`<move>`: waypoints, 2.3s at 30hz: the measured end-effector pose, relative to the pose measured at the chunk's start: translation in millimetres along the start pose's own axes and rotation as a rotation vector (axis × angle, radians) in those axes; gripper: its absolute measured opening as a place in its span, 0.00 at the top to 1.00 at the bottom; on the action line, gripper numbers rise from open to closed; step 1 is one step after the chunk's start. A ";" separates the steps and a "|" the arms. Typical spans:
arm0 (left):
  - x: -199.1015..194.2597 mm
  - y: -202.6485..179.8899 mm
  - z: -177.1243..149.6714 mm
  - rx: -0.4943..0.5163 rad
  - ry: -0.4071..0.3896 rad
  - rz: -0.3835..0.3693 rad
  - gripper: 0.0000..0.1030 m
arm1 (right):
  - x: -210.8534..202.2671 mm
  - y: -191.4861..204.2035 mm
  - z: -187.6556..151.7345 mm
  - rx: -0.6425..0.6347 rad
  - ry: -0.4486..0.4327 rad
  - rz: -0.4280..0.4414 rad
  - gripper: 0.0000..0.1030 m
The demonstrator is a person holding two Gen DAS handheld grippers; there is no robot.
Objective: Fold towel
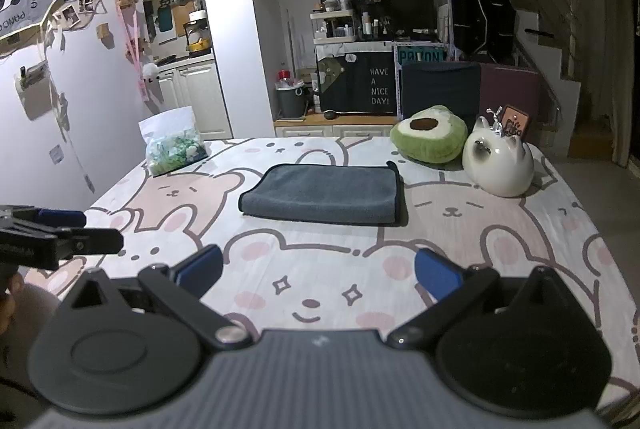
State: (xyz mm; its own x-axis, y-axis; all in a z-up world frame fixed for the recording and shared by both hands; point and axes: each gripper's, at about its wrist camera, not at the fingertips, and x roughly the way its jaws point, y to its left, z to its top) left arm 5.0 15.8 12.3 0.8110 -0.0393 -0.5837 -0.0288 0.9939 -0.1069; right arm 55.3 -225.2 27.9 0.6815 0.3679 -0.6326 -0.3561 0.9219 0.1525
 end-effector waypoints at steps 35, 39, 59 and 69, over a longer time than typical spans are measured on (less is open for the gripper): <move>3.3 -0.4 -7.9 0.002 0.013 -0.008 0.00 | 2.9 -2.2 -9.0 -0.006 0.017 0.001 0.00; 3.2 -0.4 -7.8 0.002 0.013 -0.008 0.00 | 3.2 -2.2 -9.7 -0.005 0.017 0.002 0.00; 3.2 -0.9 -7.7 0.001 0.013 -0.009 0.00 | 3.6 -2.2 -10.8 -0.002 0.017 0.003 0.00; 3.1 -1.1 -7.8 0.001 0.013 -0.009 0.00 | 3.7 -2.6 -10.9 -0.002 0.017 0.004 0.00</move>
State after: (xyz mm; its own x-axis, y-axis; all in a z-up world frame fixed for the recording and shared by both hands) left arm 3.0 13.7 4.3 0.8036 -0.0492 -0.5932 -0.0213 0.9936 -0.1113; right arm 51.8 -227.6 16.9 0.6691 0.3691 -0.6450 -0.3600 0.9203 0.1532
